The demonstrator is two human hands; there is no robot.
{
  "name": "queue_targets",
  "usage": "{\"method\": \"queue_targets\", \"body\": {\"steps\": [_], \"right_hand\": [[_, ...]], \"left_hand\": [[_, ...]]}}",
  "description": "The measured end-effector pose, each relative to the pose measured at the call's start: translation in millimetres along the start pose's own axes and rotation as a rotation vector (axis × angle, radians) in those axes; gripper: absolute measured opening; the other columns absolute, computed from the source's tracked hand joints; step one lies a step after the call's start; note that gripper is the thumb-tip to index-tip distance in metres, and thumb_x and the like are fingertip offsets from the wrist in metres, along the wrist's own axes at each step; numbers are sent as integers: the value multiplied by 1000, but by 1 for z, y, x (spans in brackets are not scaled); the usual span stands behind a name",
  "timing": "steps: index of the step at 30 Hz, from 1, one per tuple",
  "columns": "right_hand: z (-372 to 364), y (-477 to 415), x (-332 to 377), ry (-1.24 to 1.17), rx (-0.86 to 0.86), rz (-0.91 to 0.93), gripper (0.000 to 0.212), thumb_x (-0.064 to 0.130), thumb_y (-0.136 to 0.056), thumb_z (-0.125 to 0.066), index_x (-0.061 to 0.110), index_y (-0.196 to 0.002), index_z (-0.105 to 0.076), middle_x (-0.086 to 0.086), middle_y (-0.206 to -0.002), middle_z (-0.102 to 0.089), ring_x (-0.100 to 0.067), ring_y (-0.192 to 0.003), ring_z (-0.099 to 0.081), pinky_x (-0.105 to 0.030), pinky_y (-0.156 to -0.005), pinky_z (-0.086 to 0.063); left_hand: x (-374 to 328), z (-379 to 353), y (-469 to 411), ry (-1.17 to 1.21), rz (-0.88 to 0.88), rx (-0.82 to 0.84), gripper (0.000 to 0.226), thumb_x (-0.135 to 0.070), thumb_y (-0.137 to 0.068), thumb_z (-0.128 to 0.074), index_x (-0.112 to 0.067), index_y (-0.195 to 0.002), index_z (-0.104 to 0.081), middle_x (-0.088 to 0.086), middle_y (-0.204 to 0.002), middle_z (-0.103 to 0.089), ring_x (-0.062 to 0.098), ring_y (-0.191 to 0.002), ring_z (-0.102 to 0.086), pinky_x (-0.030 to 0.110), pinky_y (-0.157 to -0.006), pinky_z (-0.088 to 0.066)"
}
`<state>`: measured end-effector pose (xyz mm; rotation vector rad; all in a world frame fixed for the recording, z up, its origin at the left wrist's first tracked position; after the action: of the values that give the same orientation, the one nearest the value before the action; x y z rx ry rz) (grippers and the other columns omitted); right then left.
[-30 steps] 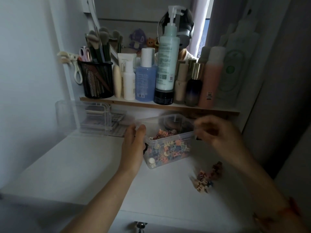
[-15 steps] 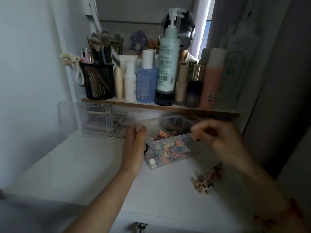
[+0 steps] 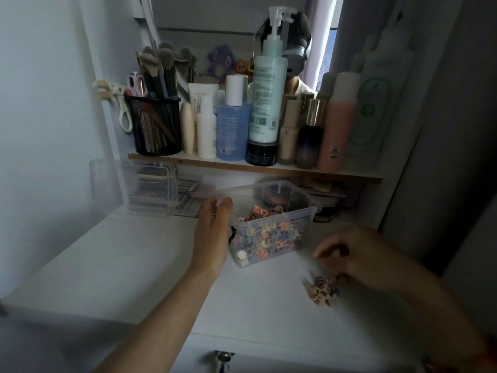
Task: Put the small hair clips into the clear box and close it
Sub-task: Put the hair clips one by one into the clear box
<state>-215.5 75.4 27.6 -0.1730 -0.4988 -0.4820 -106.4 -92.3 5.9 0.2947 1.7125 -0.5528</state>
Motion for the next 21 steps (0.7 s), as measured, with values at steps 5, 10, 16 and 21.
{"method": "queue_targets", "body": {"steps": [5,10,16,21], "right_hand": [[-17,-4,-3,128,83,-14,13,21,-85,-62,22,-91,-72,21,-71,-60,7,-67,-56,-5,-59,-39],[-8,0,2,133,34,3,28,31,-87,-57,27,-60,-61,7,-66,-65,2,-59,-55,-12,-58,-38],[-20,0,6,145,105,15,13,22,-85,-61,32,-80,-67,17,-73,-60,6,-67,-56,-8,-61,-41],[51,-7,40,-222,-469,202,26,13,-83,-61,36,-70,-59,19,-73,-61,8,-73,-56,-5,-70,-41]], "left_hand": [[-2,0,1,7,0,1,16,-22,-96,-40,-24,-82,-48,-8,-81,-49,4,-70,-45,12,-54,-37],[-2,-1,1,17,-3,7,17,-22,-96,-40,-25,-81,-48,-9,-82,-50,7,-75,-47,14,-58,-39],[-2,-1,1,8,-5,3,18,-23,-96,-40,-26,-81,-48,-10,-83,-51,4,-73,-46,21,-62,-35],[-1,0,1,12,-12,2,17,-20,-95,-41,-24,-79,-47,-7,-80,-48,8,-70,-44,20,-58,-35]]}}
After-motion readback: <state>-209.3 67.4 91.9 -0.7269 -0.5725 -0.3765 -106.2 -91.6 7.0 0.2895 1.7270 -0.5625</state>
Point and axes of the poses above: each hand's wrist, its own y-axis away from the middle knuckle, its own z-axis out of the back of the hand, x = y × z, the point moved 10 cm from there along -y, towards the middle knuckle
